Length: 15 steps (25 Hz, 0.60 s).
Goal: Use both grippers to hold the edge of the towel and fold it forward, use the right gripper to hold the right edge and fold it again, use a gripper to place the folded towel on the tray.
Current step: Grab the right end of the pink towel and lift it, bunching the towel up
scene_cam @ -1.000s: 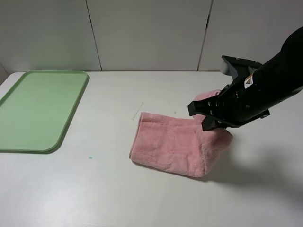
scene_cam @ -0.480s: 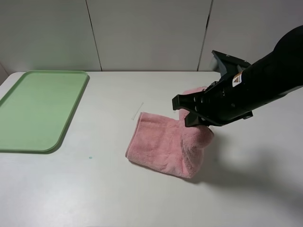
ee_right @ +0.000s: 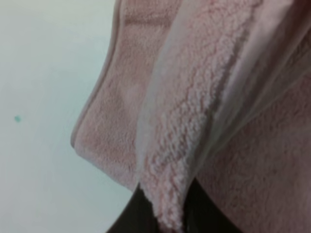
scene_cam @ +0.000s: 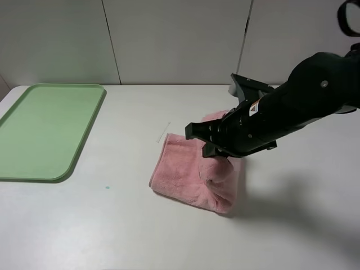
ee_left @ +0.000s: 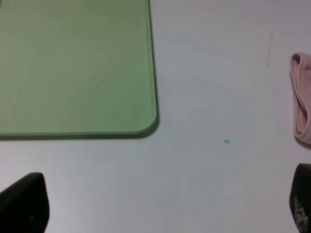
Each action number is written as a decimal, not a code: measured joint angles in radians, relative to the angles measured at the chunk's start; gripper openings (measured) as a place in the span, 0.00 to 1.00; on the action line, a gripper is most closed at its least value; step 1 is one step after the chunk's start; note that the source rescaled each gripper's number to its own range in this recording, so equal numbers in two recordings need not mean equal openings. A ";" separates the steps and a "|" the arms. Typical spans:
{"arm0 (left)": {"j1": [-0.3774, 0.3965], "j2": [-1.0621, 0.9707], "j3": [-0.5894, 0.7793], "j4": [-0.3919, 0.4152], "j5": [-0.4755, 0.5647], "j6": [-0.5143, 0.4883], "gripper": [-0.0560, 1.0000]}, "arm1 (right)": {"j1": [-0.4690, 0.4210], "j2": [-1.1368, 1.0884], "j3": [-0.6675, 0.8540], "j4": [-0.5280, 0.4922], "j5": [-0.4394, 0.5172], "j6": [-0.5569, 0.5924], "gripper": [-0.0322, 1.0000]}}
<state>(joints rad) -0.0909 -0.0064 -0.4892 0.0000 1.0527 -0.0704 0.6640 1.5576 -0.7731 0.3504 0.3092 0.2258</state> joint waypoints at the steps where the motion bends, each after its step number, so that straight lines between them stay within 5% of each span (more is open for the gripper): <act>1: 0.000 0.000 0.000 0.000 0.000 0.000 1.00 | 0.007 0.013 -0.009 0.001 -0.003 0.000 0.08; 15: 0.000 0.000 0.000 0.000 0.000 0.000 1.00 | 0.057 0.219 -0.125 0.008 -0.025 -0.005 0.08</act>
<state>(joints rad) -0.0909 -0.0064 -0.4892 0.0000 1.0527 -0.0704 0.7209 1.7761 -0.8978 0.3581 0.2838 0.2210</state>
